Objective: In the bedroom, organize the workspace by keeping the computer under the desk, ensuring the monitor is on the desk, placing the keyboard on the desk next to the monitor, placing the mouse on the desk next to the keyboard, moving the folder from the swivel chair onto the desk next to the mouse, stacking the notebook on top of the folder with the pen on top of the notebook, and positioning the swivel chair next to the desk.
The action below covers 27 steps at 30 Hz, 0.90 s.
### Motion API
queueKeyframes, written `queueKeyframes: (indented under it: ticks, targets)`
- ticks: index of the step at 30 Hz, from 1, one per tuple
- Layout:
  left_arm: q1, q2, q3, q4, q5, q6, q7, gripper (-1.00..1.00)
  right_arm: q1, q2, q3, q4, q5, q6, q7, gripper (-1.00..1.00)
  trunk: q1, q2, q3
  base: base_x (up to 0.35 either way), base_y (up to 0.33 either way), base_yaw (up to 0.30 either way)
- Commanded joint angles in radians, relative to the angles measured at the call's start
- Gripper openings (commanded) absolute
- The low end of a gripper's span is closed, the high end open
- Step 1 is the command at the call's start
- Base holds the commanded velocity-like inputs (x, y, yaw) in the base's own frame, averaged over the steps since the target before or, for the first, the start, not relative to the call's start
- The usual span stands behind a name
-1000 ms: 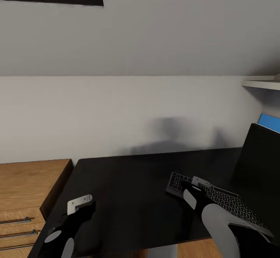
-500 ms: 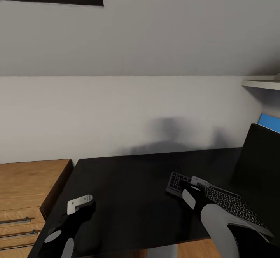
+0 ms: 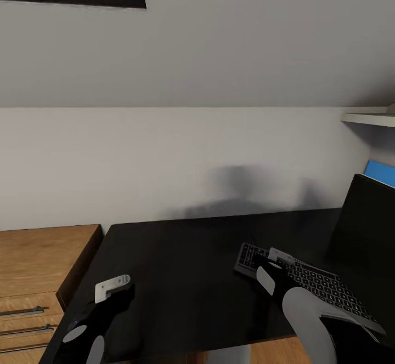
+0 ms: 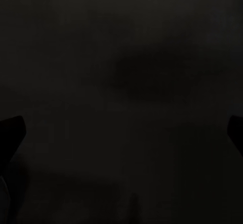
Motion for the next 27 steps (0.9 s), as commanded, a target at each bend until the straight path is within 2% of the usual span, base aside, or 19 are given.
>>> queueKeyframes:
  ticks: [1, 27]
  targets:
    - [-0.001, -0.001, 0.000, -0.001, 0.011, 0.004, 0.007, 1.00, -0.001, 0.001, -0.003, -0.001, -0.006, -0.002, -0.002, 1.00, 0.000, -0.001, -0.001, 0.000, 0.000, 0.000]
    - [-0.001, 0.000, 0.001, -0.001, 0.011, 0.004, 0.007, 1.00, -0.001, -0.001, -0.003, -0.003, -0.006, -0.002, -0.002, 1.00, 0.000, -0.001, -0.001, 0.000, 0.000, 0.000]
